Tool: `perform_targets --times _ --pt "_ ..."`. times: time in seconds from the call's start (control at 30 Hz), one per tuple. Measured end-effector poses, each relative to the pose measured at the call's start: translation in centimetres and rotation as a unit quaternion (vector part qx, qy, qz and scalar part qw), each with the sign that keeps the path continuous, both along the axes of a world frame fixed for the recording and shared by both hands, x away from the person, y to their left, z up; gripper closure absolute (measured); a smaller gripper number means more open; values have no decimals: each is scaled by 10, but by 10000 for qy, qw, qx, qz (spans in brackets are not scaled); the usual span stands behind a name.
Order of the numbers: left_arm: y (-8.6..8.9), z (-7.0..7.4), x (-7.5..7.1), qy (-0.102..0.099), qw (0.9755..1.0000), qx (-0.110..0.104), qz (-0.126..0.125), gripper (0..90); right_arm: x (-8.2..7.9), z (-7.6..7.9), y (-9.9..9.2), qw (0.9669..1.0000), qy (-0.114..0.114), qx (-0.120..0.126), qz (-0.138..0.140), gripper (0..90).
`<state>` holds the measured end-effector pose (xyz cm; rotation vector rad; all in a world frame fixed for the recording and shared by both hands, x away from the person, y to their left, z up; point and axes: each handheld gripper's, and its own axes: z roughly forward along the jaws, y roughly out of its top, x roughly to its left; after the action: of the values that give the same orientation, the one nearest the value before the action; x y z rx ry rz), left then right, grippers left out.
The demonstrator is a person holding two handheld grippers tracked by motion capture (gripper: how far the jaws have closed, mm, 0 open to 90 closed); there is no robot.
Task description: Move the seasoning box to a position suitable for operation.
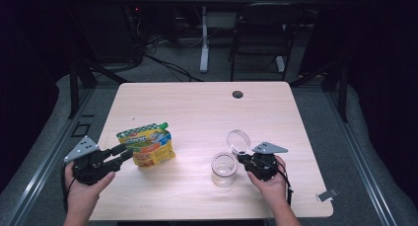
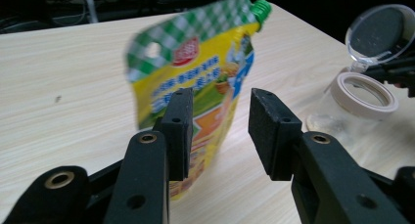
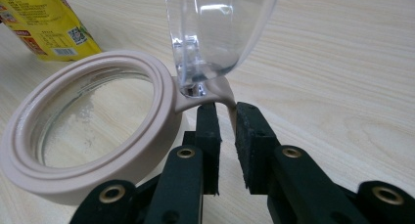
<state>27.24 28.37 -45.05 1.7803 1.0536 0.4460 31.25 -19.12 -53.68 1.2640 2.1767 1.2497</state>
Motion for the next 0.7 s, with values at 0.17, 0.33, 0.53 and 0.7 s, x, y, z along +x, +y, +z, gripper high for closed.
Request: perform_targets --times 0.17,0.33,0.53,0.7 --pt "11 2 0 20 9999 108 112 619 -1 0 -1 10000 -10 52 -23 791" --pt "15 -2 4 93 9997 169 176 600 -1 0 -2 10000 -3 47 -18 782" --pt "17 -4 7 99 9993 250 255 579 -3 -1 -4 10000 -3 60 -25 774" --pt "22 -9 13 179 9991 219 315 552 -5 0 -8 10000 -13 72 -45 772"
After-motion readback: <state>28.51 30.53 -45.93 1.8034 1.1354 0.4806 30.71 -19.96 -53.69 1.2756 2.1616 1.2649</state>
